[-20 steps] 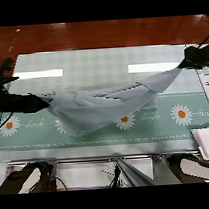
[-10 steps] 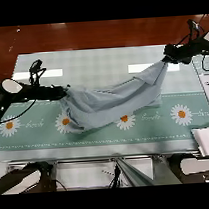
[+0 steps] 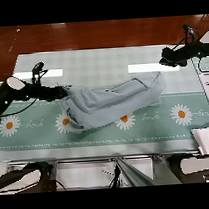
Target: Fold the shirts.
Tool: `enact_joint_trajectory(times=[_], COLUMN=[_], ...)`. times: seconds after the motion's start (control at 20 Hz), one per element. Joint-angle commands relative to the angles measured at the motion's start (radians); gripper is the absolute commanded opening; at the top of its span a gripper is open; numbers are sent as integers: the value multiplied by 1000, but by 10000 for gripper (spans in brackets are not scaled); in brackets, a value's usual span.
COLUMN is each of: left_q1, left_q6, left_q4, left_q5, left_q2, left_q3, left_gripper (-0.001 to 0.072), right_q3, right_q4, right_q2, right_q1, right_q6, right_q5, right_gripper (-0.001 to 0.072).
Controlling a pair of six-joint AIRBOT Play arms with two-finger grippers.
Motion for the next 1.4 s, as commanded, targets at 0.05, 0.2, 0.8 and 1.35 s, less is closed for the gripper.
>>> enact_joint_trajectory(times=[0.05,0.2,0.8,1.35], left_q1=[164,196,-4,-148], left_q6=[-23,-31,18,-19], left_q4=[34,33,-84,-187], left_q5=[-373,-480,-265,-167], left_q2=[3,40,64,-79], left_q3=[87,-35,-306,-305], left_gripper=[429,430,686,165], right_q3=[1,-59,-310,-310], right_q4=[-204,-240,19,22], right_q2=[93,117,120,120], right_q1=[-68,-131,-140,-140], right_q6=[-110,-92,-189,-196], right_q5=[227,315,292,292], right_gripper=[421,422,537,537])
